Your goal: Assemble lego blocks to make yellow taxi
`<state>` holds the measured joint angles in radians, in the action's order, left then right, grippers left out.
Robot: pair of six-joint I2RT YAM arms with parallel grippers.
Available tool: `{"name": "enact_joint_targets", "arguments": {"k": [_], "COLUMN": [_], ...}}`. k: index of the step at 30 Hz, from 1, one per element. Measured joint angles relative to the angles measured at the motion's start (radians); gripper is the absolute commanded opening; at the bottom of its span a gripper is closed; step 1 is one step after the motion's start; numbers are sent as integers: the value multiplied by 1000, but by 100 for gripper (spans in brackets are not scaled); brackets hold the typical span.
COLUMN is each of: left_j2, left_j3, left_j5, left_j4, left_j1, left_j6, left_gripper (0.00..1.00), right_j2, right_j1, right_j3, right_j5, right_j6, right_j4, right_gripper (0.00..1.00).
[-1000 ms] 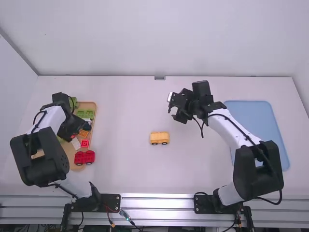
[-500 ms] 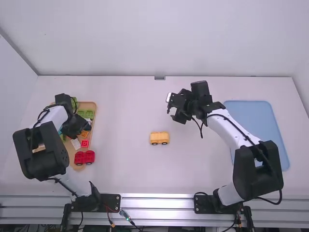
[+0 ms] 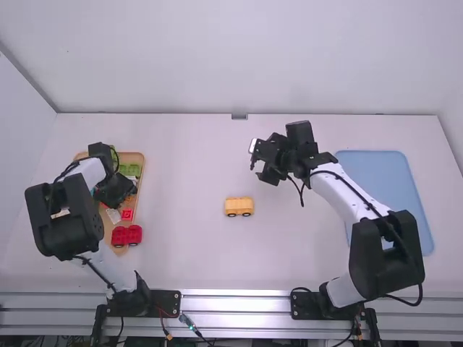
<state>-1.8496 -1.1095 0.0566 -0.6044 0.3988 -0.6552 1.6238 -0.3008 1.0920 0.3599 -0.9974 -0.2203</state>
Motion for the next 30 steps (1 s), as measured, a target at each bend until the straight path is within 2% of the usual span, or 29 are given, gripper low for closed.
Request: {"name": "enact_joint_targets", "arguments": {"k": [7, 11, 18, 26, 30], "left_j2": [0, 0, 0, 0, 0], "left_j3": [-2, -32, -50, 7, 40], "left_j5": [0, 0, 0, -33, -39], "left_j4": [-29, -95, -42, 44, 59], "left_j1": [0, 0, 0, 0, 0], "left_j6": [0, -1, -3, -3, -3], "left_gripper": [49, 57, 63, 59, 54], "right_j2": [0, 0, 0, 0, 0], "right_j1": [0, 0, 0, 0, 0], "right_j3": [0, 0, 0, 0, 0], "right_j5": [-1, 0, 0, 0, 0], "right_j6": [0, -1, 0, -1, -1], "right_j4": [2, 3, 3, 5, 12], "right_gripper": [99, 99, 99, 99, 99]}}
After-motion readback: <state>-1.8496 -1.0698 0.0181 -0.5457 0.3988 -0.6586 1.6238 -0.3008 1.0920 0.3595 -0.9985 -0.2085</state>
